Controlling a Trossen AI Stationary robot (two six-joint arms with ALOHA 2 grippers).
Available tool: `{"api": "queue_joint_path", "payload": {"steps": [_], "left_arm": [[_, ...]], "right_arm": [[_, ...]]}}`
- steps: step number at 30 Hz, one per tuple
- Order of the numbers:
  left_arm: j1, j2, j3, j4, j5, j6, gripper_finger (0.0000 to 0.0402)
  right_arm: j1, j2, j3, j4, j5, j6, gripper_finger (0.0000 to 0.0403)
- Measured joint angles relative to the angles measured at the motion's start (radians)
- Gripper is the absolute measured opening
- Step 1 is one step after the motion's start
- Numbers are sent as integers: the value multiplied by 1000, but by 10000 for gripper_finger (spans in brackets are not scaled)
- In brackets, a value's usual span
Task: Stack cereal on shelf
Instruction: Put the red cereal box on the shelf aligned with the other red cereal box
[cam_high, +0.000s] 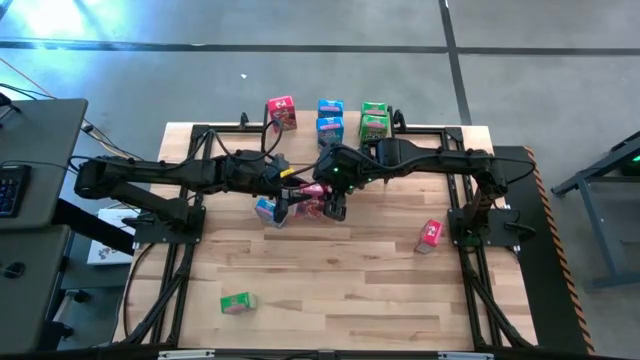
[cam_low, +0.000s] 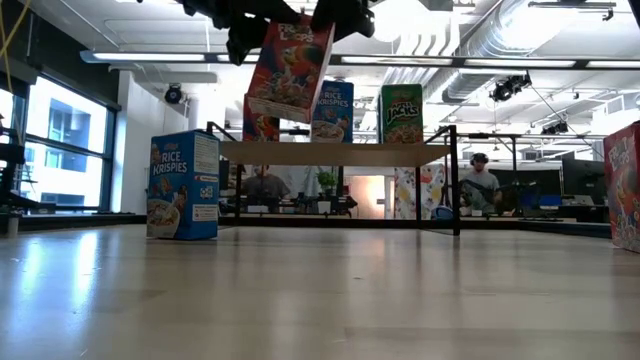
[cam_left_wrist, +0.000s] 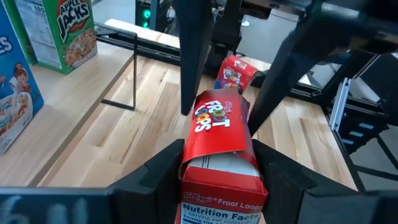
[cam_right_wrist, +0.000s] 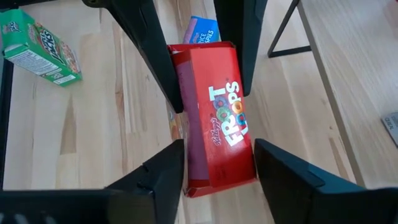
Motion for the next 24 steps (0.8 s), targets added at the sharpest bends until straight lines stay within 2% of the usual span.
{"api": "queue_joint_path", "payload": {"steps": [4, 8, 18, 24], "left_arm": [[0, 0, 0, 26, 1, 0, 162], [0, 0, 0, 45, 1, 0, 162], [1, 0, 0, 45, -3, 0, 162], [1, 0, 0, 79, -4, -1, 162]], "right_arm": [[0, -4, 0, 1, -12, 3, 218], [-1, -9, 44, -32, -16, 25, 227], [-1, -11, 280, -131, -8, -36, 227], [-1, -12, 416, -244, 45, -109, 227]]}}
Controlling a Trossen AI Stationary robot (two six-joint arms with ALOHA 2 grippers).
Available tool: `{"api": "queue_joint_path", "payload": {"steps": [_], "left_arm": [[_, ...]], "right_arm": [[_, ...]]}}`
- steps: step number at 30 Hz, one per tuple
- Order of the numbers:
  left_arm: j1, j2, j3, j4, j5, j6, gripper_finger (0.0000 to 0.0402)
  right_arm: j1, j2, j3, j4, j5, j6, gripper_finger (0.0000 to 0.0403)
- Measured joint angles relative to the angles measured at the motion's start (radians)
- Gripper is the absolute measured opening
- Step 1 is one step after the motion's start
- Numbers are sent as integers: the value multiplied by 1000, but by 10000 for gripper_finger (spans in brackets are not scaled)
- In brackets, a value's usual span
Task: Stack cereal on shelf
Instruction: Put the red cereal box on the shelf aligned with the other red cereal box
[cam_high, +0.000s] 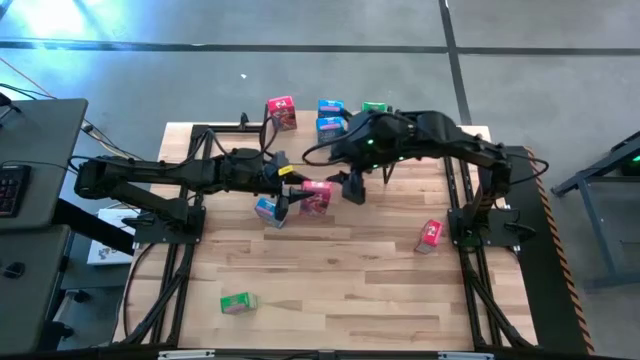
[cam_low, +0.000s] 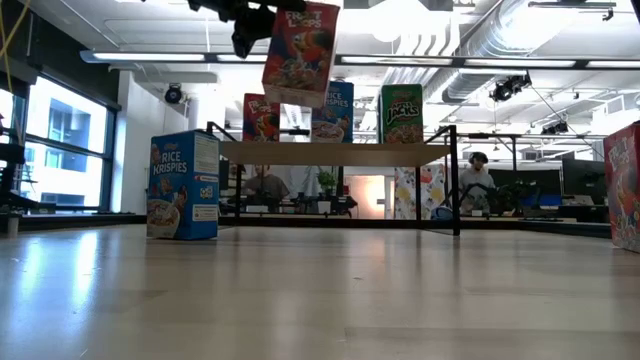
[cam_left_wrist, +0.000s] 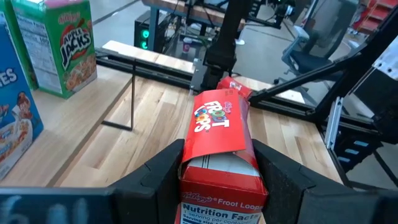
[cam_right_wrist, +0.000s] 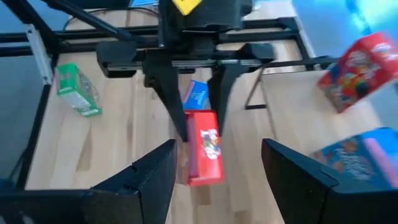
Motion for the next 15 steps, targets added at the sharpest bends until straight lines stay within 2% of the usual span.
{"api": "queue_joint_path", "payload": {"steps": [9, 15], "left_arm": [[1, -1, 0, 47, -9, 0, 162], [2, -6, 0, 78, -47, 0, 162]], "right_arm": [[-17, -126, -112, -24, 26, -34, 227], [-30, -257, -250, 56, 30, -62, 227]]}}
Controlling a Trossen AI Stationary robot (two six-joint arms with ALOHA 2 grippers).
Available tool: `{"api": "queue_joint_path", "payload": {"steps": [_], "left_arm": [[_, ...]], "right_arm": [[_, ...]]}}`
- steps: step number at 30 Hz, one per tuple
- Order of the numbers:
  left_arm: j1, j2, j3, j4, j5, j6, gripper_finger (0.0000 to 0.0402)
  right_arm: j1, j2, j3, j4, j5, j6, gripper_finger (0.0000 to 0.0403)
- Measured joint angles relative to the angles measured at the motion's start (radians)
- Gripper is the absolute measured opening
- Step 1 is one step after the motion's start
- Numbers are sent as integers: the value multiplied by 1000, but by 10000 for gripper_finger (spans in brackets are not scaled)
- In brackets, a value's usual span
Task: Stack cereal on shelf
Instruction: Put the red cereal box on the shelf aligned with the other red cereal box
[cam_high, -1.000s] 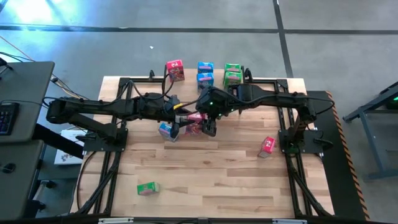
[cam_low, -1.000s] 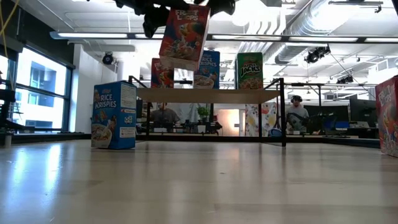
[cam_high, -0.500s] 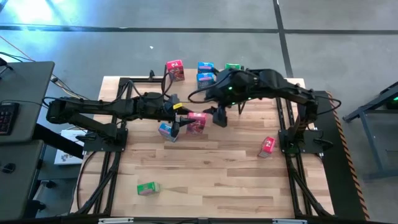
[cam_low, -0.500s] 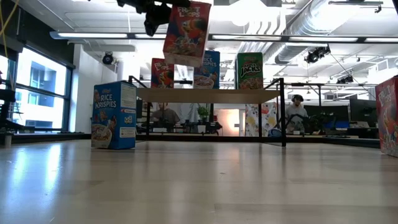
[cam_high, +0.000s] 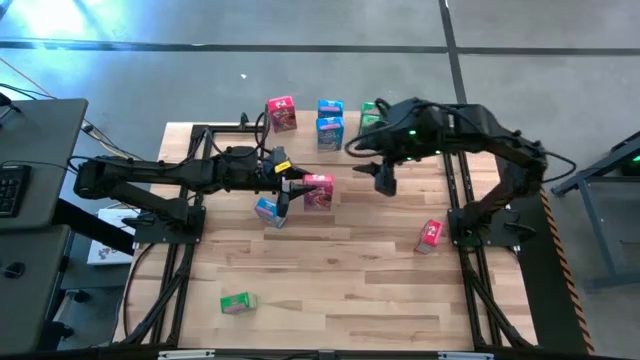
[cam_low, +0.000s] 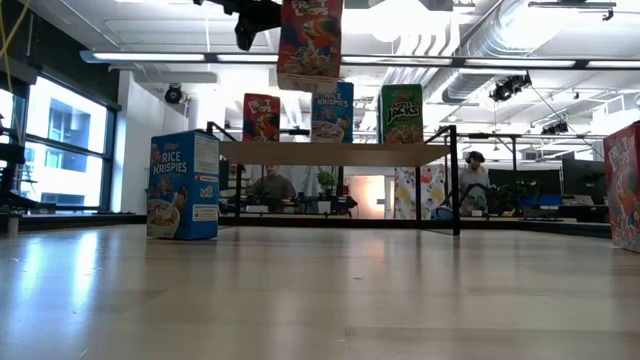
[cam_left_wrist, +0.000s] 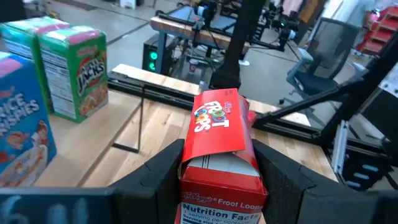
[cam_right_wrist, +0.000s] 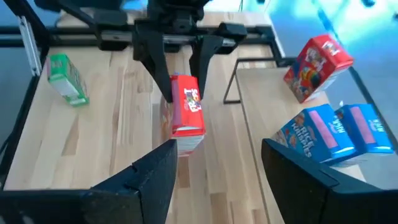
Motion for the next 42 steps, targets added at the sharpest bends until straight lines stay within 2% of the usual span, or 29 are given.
{"api": "queue_joint_path", "payload": {"steps": [14, 34, 42], "left_arm": [[1, -16, 0, 60, -15, 11, 162], [6, -18, 0, 64, -34, 18, 162], [32, -30, 0, 61, -37, 18, 162]], "right_arm": [[-63, -466, -580, 363, -22, 67, 227], [-63, -1009, -1293, 799, -31, 119, 227], [-63, -1217, -1511, 893, -24, 201, 227]]}}
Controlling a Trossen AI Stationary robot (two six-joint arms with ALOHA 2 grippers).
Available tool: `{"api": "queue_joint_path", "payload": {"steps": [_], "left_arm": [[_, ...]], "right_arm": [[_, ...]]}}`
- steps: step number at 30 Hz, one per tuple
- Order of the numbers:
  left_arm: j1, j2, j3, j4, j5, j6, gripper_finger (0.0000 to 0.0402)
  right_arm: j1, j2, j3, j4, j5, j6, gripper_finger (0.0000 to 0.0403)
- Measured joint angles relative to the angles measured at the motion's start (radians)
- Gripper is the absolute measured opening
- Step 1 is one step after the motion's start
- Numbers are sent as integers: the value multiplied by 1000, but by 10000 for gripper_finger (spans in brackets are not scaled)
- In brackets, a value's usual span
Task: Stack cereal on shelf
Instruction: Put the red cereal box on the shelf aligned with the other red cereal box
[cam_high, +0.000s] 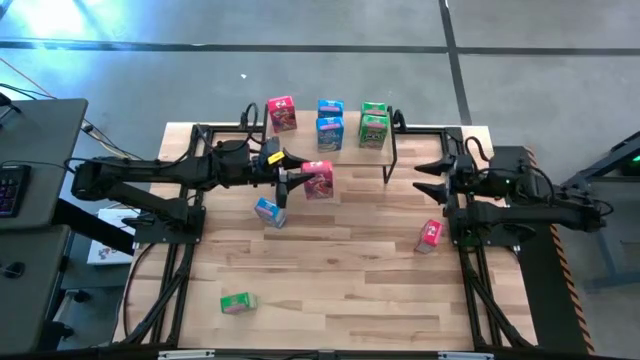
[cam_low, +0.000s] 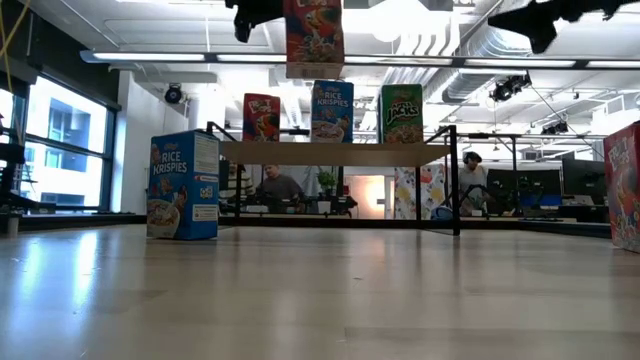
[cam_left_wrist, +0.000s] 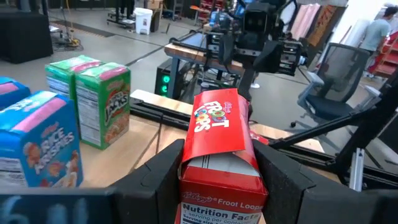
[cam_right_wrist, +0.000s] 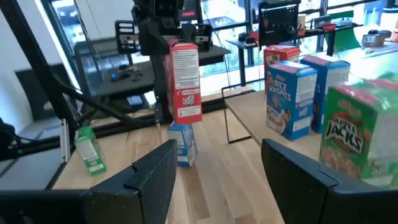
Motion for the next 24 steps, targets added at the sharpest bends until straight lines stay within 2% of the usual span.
{"api": "queue_joint_path", "payload": {"steps": [8, 15, 19, 24], "left_arm": [[30, -32, 0, 3, 0, 0, 162], [56, -40, 0, -6, 23, 1, 162], [76, -40, 0, -51, 38, 34, 162], [103, -39, 0, -96, 44, 83, 162]], "right_arm": [[0, -175, -126, 22, 56, 46, 227], [0, -303, -241, 51, 56, 103, 227], [0, -346, -289, 58, 37, 131, 227], [0, -339, -338, 65, 2, 159, 227]]}}
